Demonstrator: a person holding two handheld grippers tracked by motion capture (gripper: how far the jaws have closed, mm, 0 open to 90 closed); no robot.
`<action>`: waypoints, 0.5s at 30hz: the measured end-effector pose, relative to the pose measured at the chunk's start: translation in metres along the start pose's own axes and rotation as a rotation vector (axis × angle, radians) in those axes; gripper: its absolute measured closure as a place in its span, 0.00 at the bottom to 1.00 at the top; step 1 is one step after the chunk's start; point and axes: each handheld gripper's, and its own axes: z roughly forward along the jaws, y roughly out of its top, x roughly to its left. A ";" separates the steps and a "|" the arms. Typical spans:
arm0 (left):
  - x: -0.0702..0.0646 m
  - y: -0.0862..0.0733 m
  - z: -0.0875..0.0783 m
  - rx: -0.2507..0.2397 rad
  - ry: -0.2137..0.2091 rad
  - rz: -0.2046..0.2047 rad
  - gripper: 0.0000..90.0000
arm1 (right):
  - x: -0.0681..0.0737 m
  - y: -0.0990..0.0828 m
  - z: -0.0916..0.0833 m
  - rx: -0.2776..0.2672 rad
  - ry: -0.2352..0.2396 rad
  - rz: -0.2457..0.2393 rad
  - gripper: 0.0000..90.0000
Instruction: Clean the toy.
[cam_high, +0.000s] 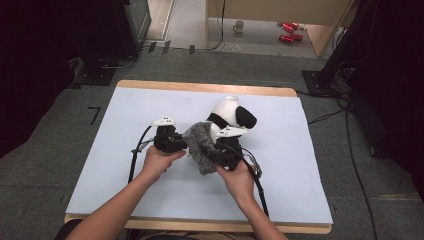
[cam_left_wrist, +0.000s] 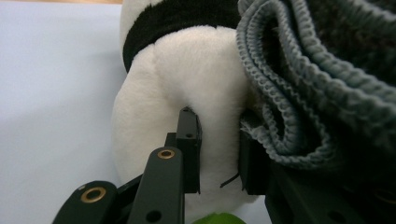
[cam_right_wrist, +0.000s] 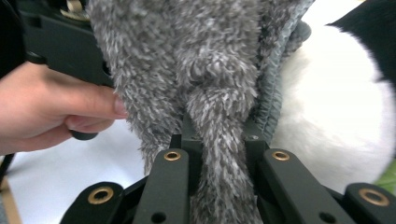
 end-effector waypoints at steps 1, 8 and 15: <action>0.001 0.000 0.000 -0.001 -0.001 -0.010 0.82 | 0.000 -0.001 0.002 -0.005 -0.004 -0.006 0.87; 0.004 -0.001 -0.001 0.006 -0.012 -0.051 0.82 | 0.007 -0.008 0.007 -0.024 -0.052 -0.083 0.88; 0.007 -0.001 -0.002 0.002 -0.011 -0.061 0.82 | 0.009 -0.021 0.012 0.015 -0.062 -0.146 0.88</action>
